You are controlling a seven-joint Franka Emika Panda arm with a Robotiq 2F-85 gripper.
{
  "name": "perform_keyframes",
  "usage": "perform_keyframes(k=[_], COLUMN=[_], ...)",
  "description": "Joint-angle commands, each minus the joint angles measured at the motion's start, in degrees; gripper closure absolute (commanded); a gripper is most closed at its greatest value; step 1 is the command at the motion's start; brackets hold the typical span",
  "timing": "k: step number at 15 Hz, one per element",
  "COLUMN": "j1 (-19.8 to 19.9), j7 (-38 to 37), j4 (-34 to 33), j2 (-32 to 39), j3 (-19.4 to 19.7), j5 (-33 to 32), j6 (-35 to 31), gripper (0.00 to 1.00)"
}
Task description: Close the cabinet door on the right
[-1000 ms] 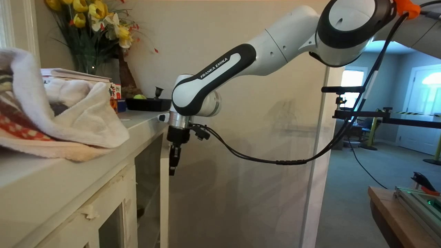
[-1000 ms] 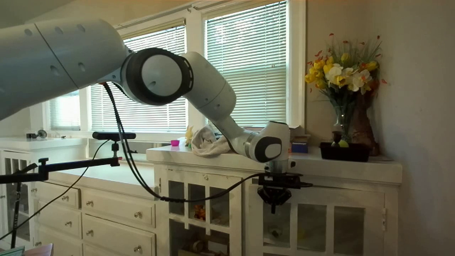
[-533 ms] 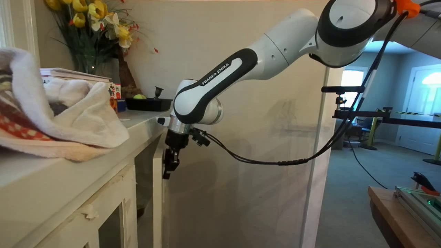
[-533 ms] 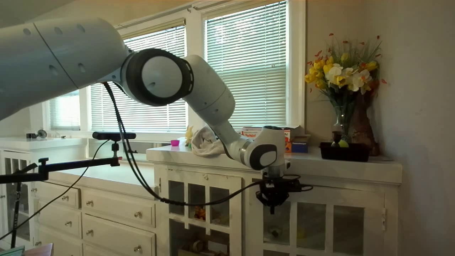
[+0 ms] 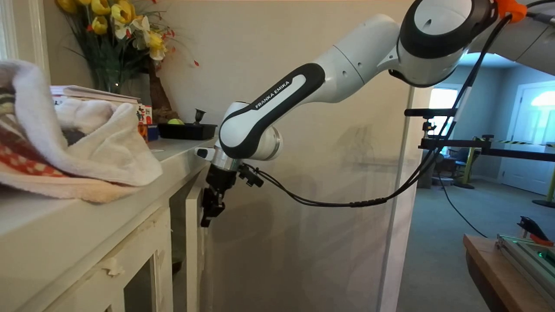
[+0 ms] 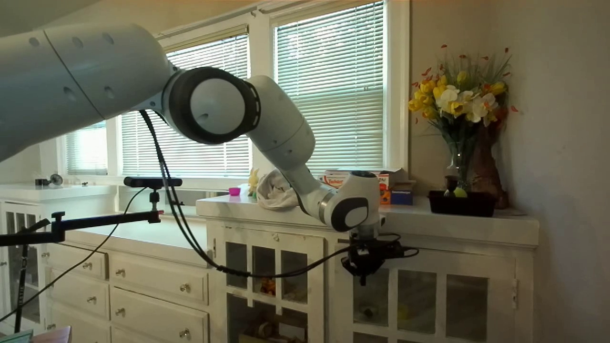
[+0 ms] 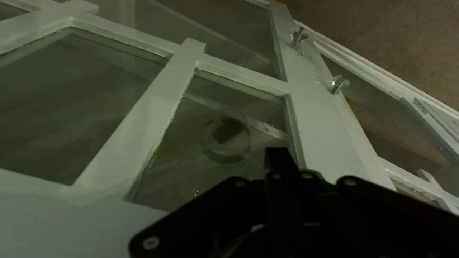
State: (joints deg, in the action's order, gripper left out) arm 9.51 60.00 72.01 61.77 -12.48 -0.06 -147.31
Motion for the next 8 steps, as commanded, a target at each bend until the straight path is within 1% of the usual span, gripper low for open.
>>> perform_keyframes(k=[1, 5, 8], j1=[-0.40, -0.62, -1.08], j7=[0.28, 2.98, 5.34], j4=[-0.69, -0.19, -0.64], j2=[0.23, 0.35, 0.71], j3=[-1.48, -2.32, -2.11], j5=[0.77, -0.05, -0.75], j6=[0.76, -1.75, -3.05], gripper=[1.00, 1.00, 1.00])
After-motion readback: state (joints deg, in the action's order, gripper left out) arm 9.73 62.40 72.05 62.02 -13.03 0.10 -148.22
